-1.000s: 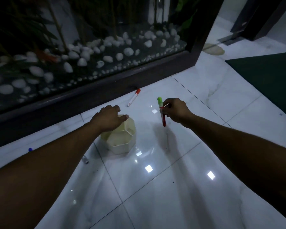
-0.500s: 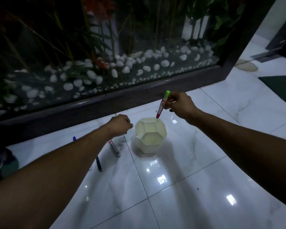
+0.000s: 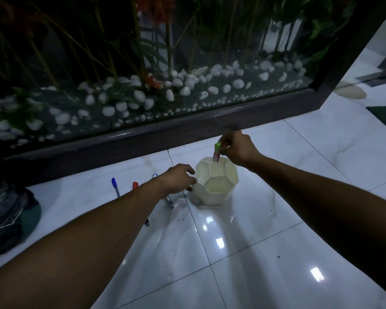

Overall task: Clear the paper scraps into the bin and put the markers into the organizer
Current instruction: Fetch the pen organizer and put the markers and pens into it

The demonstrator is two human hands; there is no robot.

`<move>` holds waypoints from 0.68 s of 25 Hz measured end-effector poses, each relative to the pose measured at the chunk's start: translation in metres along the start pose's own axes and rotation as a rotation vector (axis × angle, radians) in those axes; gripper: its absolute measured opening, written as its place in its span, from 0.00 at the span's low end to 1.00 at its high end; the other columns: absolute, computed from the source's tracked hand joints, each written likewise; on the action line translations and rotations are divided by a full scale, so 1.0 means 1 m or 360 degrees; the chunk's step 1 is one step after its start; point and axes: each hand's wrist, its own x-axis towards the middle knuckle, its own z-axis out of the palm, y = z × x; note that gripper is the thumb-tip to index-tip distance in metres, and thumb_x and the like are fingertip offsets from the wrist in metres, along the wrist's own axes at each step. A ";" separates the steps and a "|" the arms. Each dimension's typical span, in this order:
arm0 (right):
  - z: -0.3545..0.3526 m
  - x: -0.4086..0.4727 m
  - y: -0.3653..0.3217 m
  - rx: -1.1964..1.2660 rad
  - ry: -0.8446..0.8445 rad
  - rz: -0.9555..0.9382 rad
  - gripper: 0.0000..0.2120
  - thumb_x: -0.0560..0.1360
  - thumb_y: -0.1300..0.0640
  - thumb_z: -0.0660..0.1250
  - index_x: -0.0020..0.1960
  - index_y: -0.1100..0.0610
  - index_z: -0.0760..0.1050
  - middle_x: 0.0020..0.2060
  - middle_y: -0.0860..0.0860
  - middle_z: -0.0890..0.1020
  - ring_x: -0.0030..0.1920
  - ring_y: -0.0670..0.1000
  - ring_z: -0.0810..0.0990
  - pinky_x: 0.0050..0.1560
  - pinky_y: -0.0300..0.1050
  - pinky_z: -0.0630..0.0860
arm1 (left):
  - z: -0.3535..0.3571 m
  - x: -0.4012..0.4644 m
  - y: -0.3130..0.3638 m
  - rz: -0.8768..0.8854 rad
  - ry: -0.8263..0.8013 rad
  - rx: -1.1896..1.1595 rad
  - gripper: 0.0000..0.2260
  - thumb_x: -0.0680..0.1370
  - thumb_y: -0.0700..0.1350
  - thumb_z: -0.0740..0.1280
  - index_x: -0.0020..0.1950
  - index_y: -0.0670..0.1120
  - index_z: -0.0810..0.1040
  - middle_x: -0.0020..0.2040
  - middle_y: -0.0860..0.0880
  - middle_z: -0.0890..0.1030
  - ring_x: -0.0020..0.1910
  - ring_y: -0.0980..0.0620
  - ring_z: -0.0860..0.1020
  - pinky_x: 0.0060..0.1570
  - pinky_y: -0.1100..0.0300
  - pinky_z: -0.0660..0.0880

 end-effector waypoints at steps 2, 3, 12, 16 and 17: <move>0.001 0.003 0.004 -0.0015 -0.0008 0.0022 0.07 0.73 0.59 0.73 0.51 0.57 0.83 0.47 0.54 0.86 0.50 0.54 0.84 0.54 0.51 0.80 | -0.003 -0.001 -0.003 0.0028 -0.0016 -0.0068 0.18 0.77 0.45 0.68 0.67 0.47 0.74 0.56 0.46 0.83 0.48 0.51 0.85 0.62 0.52 0.76; 0.001 0.005 0.006 -0.0015 0.0001 0.0042 0.06 0.72 0.58 0.74 0.49 0.55 0.83 0.46 0.54 0.86 0.49 0.53 0.84 0.55 0.52 0.81 | -0.004 -0.001 -0.004 0.0036 -0.0029 -0.0095 0.19 0.77 0.45 0.68 0.68 0.47 0.74 0.56 0.46 0.83 0.48 0.51 0.85 0.63 0.50 0.76; -0.015 0.047 0.057 -0.0102 0.0209 0.0261 0.03 0.74 0.55 0.71 0.43 0.52 0.82 0.44 0.54 0.86 0.45 0.54 0.84 0.52 0.53 0.82 | -0.011 0.024 0.006 0.0076 0.0042 -0.0259 0.12 0.76 0.43 0.72 0.59 0.47 0.77 0.50 0.43 0.84 0.46 0.47 0.86 0.54 0.48 0.82; 0.004 0.084 0.086 -0.0117 0.0183 0.0413 0.09 0.76 0.55 0.71 0.54 0.57 0.82 0.49 0.55 0.85 0.46 0.54 0.84 0.53 0.52 0.82 | -0.009 0.042 0.007 0.0093 0.0061 -0.0455 0.09 0.76 0.36 0.71 0.55 0.41 0.78 0.45 0.37 0.84 0.43 0.41 0.86 0.49 0.47 0.83; 0.012 0.091 0.092 -0.0142 0.0174 0.0430 0.10 0.76 0.55 0.71 0.55 0.57 0.81 0.51 0.55 0.84 0.47 0.54 0.84 0.53 0.51 0.82 | -0.007 0.045 0.005 0.0096 0.0048 -0.0491 0.09 0.75 0.34 0.70 0.55 0.40 0.77 0.43 0.37 0.84 0.42 0.41 0.85 0.48 0.46 0.83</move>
